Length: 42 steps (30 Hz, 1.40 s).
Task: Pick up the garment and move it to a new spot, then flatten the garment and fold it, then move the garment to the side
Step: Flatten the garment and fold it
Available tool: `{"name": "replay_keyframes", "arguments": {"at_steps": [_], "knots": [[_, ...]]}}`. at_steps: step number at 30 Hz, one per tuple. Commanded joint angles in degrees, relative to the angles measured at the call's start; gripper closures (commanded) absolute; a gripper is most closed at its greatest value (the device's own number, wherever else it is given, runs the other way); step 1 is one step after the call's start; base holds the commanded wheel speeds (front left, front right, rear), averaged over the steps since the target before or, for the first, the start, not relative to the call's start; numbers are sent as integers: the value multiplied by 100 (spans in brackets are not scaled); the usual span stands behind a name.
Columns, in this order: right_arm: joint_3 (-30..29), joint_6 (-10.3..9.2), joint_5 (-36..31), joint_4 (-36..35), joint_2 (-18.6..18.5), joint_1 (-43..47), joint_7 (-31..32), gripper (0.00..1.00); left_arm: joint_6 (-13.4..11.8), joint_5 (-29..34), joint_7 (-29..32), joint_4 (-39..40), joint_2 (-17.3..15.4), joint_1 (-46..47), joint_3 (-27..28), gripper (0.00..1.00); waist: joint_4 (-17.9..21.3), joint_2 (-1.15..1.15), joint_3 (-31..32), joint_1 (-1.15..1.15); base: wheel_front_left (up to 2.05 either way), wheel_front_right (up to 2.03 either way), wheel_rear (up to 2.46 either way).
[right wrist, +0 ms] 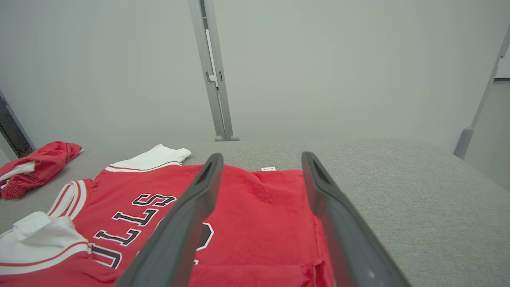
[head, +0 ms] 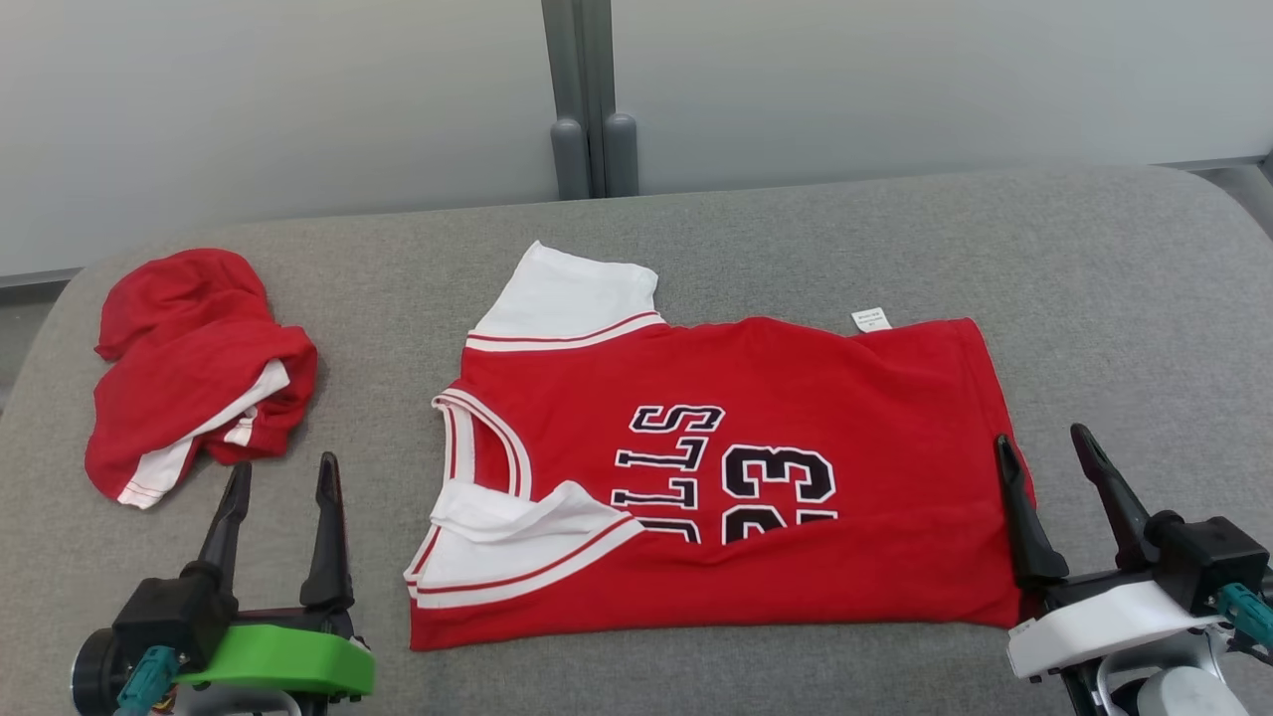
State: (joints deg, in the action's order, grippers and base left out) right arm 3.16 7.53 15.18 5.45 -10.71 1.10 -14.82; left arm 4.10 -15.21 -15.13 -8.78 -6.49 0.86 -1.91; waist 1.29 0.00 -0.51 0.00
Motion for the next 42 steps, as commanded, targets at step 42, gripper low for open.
{"name": "replay_keyframes", "arguments": {"at_steps": [42], "knots": [[-106, -9, -28, 797, -472, -1361, 222, 0, 344, -329, 78, -1011, -1009, 1948, -818, 0, 242, 0, -709, 0, 0, 0, 0]]}}
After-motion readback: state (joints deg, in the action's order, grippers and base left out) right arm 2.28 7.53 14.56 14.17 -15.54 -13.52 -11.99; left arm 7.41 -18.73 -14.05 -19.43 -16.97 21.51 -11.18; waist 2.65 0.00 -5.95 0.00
